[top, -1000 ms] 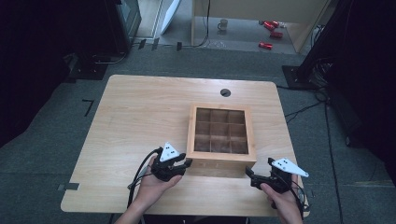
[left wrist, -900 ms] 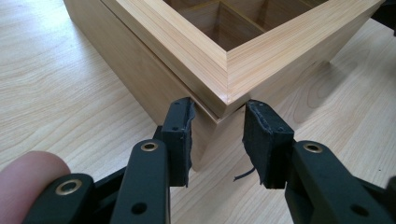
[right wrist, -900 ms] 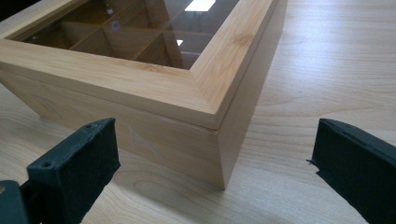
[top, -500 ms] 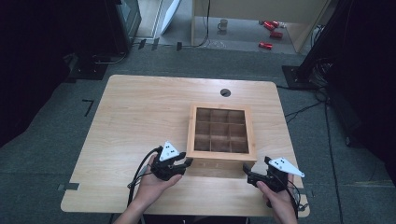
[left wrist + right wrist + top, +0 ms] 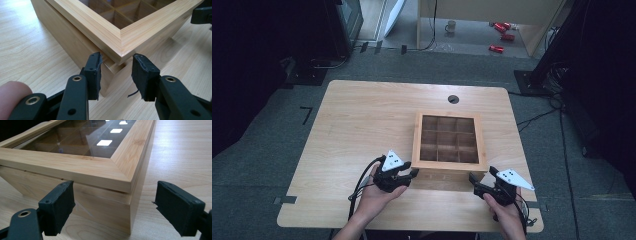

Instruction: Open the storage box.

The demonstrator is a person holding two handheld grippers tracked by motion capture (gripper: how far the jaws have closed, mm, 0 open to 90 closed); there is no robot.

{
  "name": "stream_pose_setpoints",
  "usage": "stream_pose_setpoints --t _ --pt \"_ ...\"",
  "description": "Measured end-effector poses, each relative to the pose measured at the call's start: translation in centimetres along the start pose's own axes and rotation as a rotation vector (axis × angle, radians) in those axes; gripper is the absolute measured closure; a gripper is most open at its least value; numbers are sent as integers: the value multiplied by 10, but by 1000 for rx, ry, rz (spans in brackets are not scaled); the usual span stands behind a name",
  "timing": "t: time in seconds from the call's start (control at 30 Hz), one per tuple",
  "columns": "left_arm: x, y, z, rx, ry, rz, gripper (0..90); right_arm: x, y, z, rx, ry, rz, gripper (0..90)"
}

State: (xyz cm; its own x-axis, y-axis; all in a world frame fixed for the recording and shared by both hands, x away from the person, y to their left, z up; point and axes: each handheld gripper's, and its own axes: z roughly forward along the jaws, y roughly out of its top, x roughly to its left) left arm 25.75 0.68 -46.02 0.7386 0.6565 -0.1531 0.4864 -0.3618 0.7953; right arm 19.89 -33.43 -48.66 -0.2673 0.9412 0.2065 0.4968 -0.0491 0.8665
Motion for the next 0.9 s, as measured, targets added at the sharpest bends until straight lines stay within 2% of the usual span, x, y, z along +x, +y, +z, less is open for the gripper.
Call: stream_pose_setpoints --t 0.3,0.5,0.57,0.67,0.73,0.9 --pt "0 3 -2 -15 -4 6 598 -2 1 0 -27 -32 30 195" --pt "0 4 -3 -25 -5 -2 591 3 2 1 -55 -59 -8 202" --pt "-1 3 -3 -24 9 7 557 4 2 2 -54 -65 -23 201" --pt "0 2 -4 -18 8 6 448 4 3 2 -49 -61 -39 200" --pt "1 1 -4 -14 8 4 411 3 5 2 -50 -56 -43 198" --pt "3 -7 -2 24 31 23 309 3 13 -1 -73 -39 -47 197"
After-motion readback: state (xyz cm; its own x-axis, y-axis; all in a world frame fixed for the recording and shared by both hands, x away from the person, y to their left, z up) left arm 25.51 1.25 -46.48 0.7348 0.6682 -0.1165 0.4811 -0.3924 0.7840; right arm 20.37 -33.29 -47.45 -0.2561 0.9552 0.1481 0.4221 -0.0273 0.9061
